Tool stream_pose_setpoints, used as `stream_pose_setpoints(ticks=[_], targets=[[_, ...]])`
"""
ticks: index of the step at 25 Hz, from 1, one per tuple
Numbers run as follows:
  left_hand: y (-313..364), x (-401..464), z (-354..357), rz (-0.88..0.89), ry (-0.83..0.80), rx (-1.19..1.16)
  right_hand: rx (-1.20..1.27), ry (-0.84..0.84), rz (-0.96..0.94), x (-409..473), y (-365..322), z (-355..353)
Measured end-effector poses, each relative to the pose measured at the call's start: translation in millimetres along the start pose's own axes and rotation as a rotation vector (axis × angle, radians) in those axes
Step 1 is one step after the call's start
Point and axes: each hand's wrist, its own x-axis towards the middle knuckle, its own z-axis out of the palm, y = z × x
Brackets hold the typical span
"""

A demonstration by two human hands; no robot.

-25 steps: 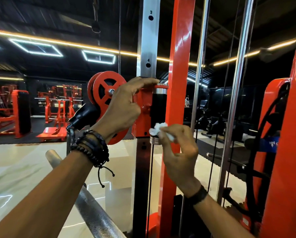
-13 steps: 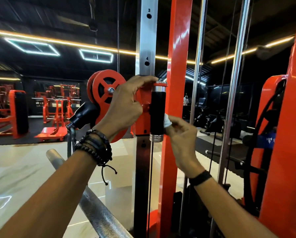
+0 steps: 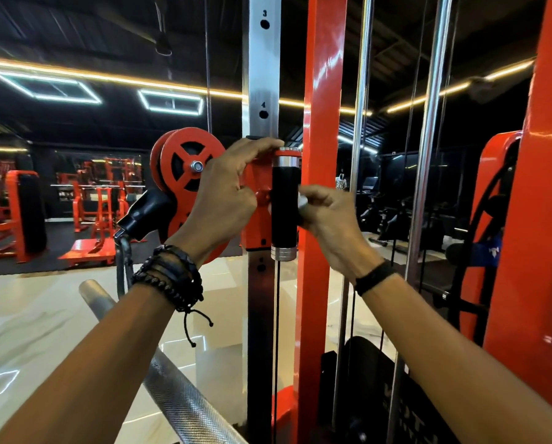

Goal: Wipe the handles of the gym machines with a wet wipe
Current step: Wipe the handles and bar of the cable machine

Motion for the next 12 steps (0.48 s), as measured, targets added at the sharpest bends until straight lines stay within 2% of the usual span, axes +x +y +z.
stream_pose_setpoints(ticks=[3,8,12], targets=[[-0.8,-1.8,-0.1,-0.006,0.005,-0.007,0.059,0.026,-0.048,15.9,-9.1,6.6],[1.3,-1.4,1.0,-0.021,0.022,-0.001,-0.093,-0.138,0.008,-20.0,17.3,-8.7],[-0.1,-2.5,2.7,-0.025,0.023,-0.016,0.043,0.025,-0.038,20.3,-21.4,1.4]])
